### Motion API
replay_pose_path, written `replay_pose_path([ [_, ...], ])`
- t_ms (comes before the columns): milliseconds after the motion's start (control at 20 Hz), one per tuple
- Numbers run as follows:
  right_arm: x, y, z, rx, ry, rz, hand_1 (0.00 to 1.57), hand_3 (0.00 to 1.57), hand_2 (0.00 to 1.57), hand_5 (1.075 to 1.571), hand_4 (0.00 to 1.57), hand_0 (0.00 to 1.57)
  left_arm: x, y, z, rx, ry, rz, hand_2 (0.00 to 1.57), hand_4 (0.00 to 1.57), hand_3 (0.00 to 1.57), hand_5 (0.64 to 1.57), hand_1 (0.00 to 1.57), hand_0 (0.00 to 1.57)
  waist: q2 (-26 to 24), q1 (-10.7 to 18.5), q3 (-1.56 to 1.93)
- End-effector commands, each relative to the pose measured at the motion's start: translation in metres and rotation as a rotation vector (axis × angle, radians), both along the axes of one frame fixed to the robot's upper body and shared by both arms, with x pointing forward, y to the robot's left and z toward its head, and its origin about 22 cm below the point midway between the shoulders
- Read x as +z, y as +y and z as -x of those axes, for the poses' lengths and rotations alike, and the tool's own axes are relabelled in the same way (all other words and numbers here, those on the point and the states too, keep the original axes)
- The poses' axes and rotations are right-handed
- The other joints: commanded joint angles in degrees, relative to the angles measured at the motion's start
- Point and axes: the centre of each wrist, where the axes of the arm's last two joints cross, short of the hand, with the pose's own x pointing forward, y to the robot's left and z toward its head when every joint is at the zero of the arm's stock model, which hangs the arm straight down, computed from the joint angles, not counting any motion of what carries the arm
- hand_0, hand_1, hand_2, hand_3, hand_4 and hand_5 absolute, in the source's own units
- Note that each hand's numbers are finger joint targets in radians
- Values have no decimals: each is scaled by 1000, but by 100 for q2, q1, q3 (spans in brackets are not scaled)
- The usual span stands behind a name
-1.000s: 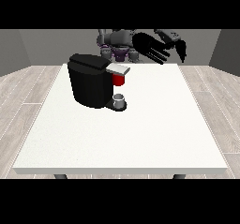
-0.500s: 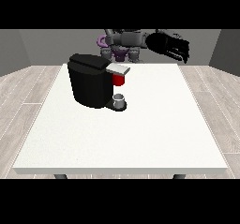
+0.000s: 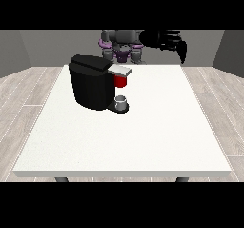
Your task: Insert the coffee pod into the coffee machine and close the lid
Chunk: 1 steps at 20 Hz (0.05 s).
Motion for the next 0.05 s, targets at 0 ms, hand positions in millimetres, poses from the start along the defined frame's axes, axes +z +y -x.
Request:
replay_pose_path([
  [0, -55, 29, 19, 89, 62, -22, 0, 0, 0, 1571, 259, 0, -19, 25, 5, 60, 104, 10, 0, 266, 0, 1571, 0, 0, -520, -387, 0],
])
